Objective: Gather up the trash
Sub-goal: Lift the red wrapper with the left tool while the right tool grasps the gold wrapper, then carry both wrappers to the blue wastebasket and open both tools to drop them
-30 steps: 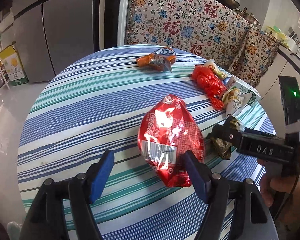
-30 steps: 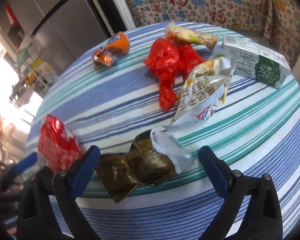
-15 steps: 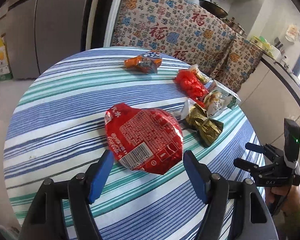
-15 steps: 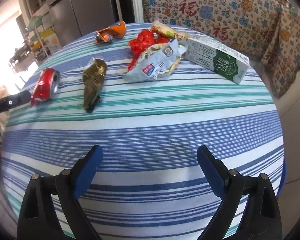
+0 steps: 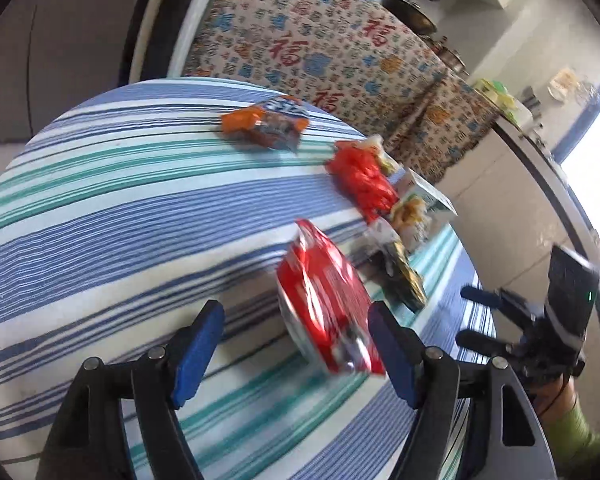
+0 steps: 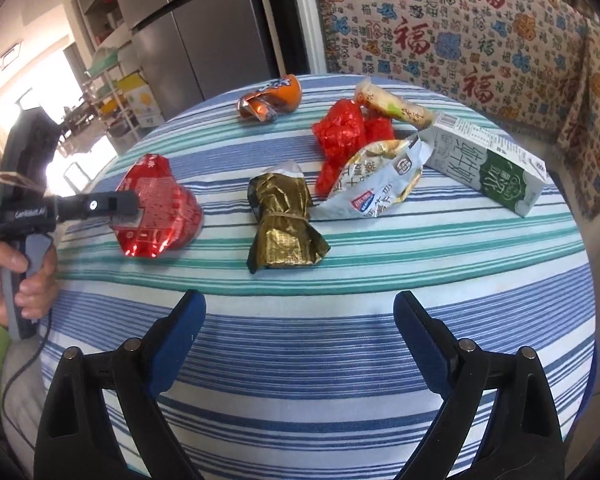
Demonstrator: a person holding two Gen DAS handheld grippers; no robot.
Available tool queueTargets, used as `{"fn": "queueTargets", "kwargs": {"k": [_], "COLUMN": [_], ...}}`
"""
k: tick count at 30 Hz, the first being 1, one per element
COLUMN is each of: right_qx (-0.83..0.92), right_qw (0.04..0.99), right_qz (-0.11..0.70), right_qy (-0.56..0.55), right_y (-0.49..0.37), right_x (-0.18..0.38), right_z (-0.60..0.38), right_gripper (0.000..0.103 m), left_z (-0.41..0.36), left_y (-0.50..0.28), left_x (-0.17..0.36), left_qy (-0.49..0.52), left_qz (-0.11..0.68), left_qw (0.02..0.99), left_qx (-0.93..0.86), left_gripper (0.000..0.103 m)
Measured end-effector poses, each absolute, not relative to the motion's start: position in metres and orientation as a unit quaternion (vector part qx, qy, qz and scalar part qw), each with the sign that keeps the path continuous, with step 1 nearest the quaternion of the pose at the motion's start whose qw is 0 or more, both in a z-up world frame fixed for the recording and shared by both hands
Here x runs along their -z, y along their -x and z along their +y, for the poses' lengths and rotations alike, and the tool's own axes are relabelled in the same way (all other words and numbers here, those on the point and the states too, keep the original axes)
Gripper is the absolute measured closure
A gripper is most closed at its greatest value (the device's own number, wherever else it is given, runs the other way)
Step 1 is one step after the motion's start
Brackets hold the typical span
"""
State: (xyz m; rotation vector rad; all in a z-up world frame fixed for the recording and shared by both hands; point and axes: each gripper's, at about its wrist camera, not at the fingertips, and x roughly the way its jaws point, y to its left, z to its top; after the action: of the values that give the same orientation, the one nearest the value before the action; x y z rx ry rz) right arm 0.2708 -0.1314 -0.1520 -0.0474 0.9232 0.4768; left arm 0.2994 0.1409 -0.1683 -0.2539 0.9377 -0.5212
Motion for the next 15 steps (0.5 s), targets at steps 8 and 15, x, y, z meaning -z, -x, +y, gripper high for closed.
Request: {"fn": "queueTargets", "kwargs": {"k": [8,15], "right_qx": [-0.235,-0.239], "right_qw": [0.866,0.870], "right_qz": [0.438,0.424], "right_qy": [0.051,0.077], "right_y": [-0.277,-0.296], "right_x": [0.151,0.148], "right_z": [-0.128,-0.098], "right_gripper": [0.008,0.008], "left_z": [0.114,0.138], "left_y": [-0.250,-0.289], "left_x": [0.158,0.157], "left_qy": [0.041,0.112], "left_qz": [0.446,0.441], "left_qw": [0.858,0.868], "left_qx": [0.251,0.201], "left_gripper": [0.026,0.027]}}
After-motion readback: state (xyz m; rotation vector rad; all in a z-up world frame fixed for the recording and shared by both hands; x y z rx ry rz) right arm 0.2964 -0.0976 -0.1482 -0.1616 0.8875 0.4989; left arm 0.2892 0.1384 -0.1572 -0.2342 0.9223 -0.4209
